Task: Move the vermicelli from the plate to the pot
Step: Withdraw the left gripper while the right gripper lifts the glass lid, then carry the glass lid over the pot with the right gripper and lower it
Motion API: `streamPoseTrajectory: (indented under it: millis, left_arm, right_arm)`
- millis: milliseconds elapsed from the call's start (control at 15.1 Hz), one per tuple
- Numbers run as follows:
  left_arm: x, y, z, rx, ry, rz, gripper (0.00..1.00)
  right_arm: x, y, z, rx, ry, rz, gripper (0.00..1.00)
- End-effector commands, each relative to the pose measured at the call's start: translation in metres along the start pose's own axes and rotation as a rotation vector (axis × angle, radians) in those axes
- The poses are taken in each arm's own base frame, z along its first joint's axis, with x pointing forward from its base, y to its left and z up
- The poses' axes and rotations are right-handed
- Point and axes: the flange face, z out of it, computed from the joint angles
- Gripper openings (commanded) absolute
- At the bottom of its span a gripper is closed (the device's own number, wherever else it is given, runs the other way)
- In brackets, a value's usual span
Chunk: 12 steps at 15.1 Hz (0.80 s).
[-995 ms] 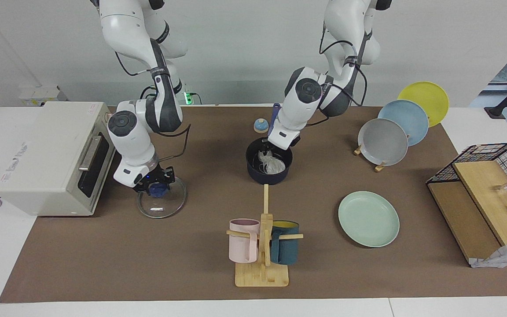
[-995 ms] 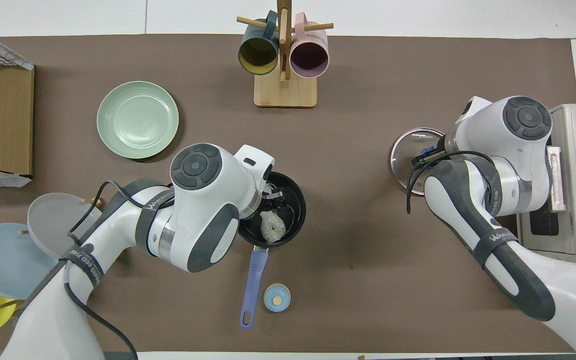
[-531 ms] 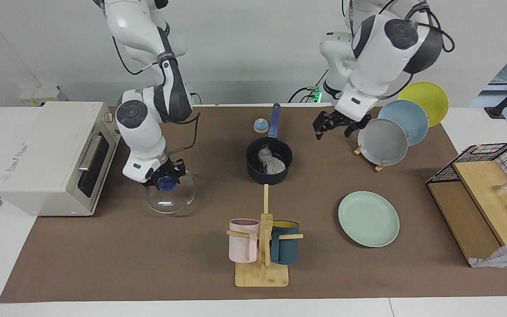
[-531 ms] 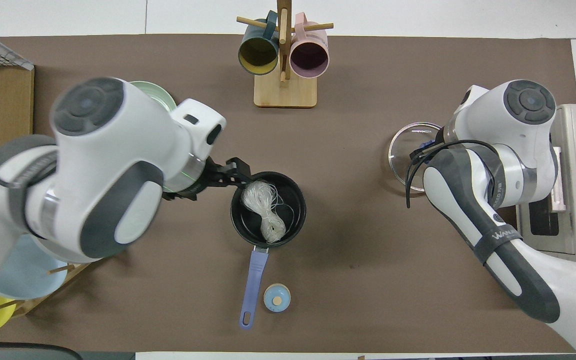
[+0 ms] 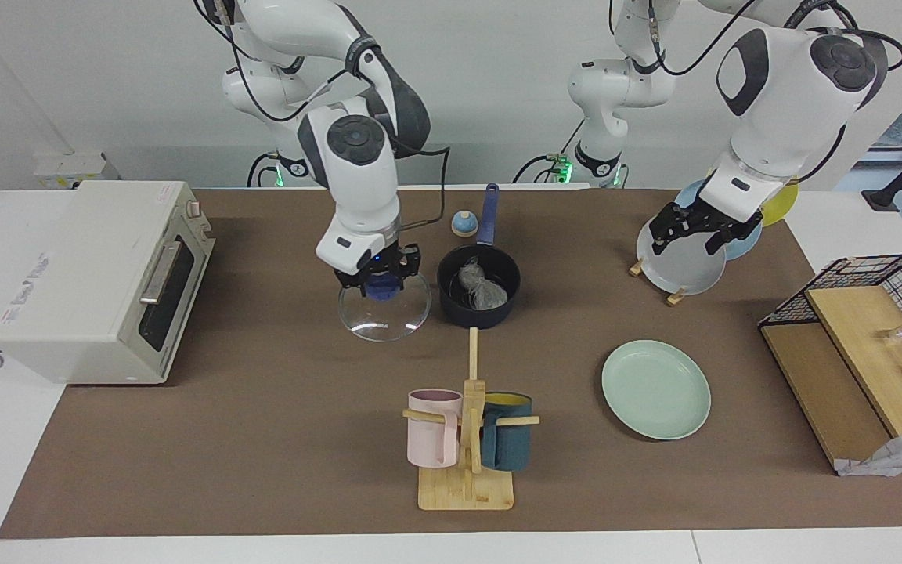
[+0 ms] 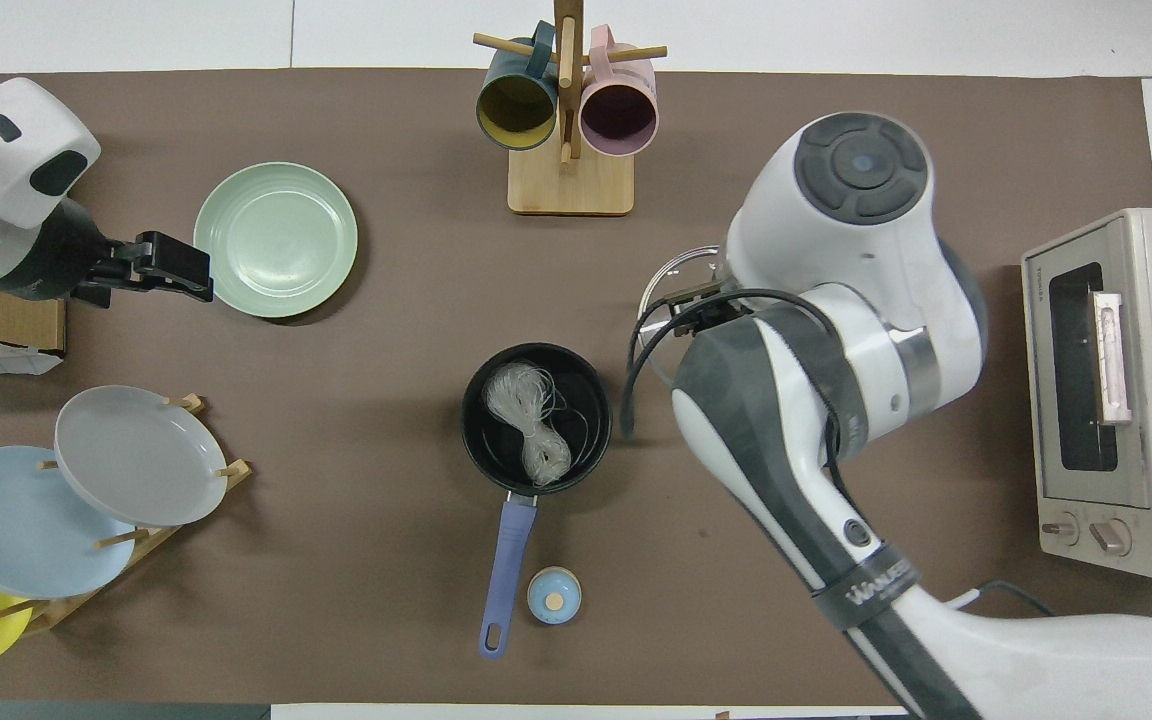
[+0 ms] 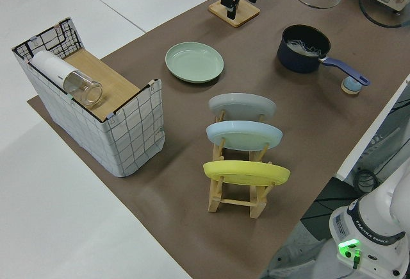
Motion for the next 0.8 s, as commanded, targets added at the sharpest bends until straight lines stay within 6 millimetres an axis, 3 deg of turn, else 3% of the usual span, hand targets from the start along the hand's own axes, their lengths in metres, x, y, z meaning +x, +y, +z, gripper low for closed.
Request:
streamPoseTrajectory:
  millis: [0, 332, 531, 730]
  left_arm:
    - [-0.013, -0.006, -0.002, 0.026, -0.005, 0.006, 1.0]
    - [-0.012, -0.013, -0.014, 0.034, 0.018, 0.0, 1.0]
    - [-0.021, -0.028, -0.025, 0.04, 0.029, -0.028, 1.0]
    - [-0.027, -0.028, -0.015, 0.043, 0.009, -0.037, 1.0]
  right_arm:
    - [-0.01, -0.039, -0.006, 0.019, 0.005, 0.104, 0.0]
    - [-0.043, -0.099, 0.002, 0.04, 0.041, 0.182, 0.0]
    - [-0.059, -0.138, 0.019, 0.039, 0.047, 0.207, 0.0]
    - [-0.059, -0.141, 0.023, 0.04, 0.052, 0.211, 0.0]
